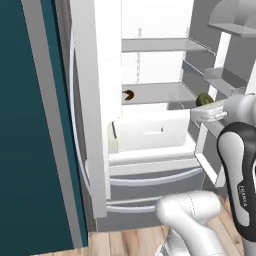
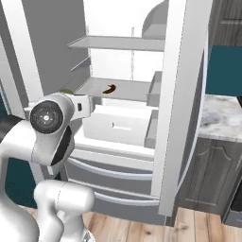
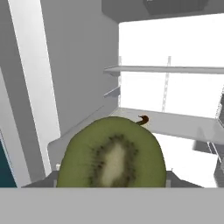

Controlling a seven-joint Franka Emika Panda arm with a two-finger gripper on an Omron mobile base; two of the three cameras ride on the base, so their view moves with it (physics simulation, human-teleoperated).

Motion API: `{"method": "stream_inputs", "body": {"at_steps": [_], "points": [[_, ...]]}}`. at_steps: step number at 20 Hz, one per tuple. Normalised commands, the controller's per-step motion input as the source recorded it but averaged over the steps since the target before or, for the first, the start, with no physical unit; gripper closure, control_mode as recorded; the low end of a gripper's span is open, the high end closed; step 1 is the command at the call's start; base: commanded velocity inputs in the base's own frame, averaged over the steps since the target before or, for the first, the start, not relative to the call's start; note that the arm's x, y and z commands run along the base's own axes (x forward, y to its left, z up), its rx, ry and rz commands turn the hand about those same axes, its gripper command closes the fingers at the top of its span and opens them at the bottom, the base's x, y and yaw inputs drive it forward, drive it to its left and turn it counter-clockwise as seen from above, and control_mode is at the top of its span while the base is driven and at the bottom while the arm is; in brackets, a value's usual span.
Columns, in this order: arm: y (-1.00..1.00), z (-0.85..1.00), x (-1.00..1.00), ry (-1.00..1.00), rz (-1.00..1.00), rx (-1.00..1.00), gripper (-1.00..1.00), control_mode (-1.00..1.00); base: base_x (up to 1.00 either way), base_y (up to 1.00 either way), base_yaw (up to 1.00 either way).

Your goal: Retrieve the kiwi and banana from the fridge and place them into the bowl on the dining table.

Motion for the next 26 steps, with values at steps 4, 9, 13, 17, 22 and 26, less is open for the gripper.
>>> {"method": "stream_inputs", "body": {"at_steps": [4,9,13,17,22,26], "points": [[0.00,0.00,0.00,0.00,0.00,0.00,1.00,1.00,-0.85,0.00,0.05],[0.00,0.00,0.00,0.00,0.00,0.00,1.00,1.00,-0.80,0.00,0.00],[0.00,0.00,0.00,0.00,0.00,0.00,1.00,1.00,-0.78,-0.01,0.00],[0.00,0.00,0.00,0.00,0.00,0.00,1.00,1.00,-0.69,-0.01,0.00],[0.00,0.00,0.00,0.00,0.00,0.00,1.00,1.00,-0.62,-0.04,0.02],[0.00,0.00,0.00,0.00,0.00,0.00,1.00,1.00,-0.50,0.00,0.27]]}}
